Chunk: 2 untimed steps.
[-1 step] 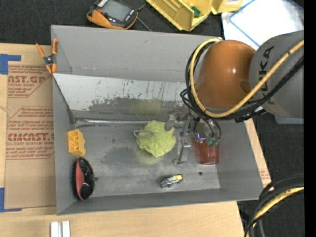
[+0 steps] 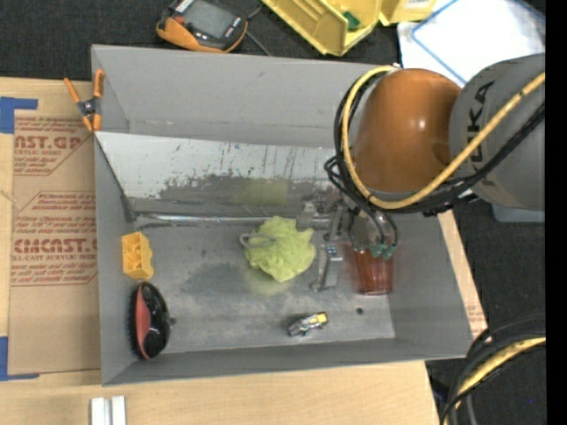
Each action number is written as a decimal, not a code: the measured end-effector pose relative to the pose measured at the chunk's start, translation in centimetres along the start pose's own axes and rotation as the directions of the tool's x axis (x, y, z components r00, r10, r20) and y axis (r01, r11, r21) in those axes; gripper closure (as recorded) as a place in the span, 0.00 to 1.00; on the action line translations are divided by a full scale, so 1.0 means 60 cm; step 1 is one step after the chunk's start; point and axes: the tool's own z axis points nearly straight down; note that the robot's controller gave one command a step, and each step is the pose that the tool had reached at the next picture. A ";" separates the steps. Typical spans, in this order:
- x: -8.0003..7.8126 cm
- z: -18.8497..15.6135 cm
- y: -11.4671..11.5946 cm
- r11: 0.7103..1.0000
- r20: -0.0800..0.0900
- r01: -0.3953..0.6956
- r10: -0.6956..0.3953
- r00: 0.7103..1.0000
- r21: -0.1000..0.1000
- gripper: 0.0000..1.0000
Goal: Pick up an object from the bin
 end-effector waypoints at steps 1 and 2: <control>-0.103 0.222 -0.031 0.988 0.013 0.155 -0.155 0.988 0.001 0.00; -0.114 0.242 -0.021 0.935 0.020 0.354 -0.354 0.935 0.006 0.00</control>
Offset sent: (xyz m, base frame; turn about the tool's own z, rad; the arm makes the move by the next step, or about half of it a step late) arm 0.0652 -0.0128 -0.1486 -0.3638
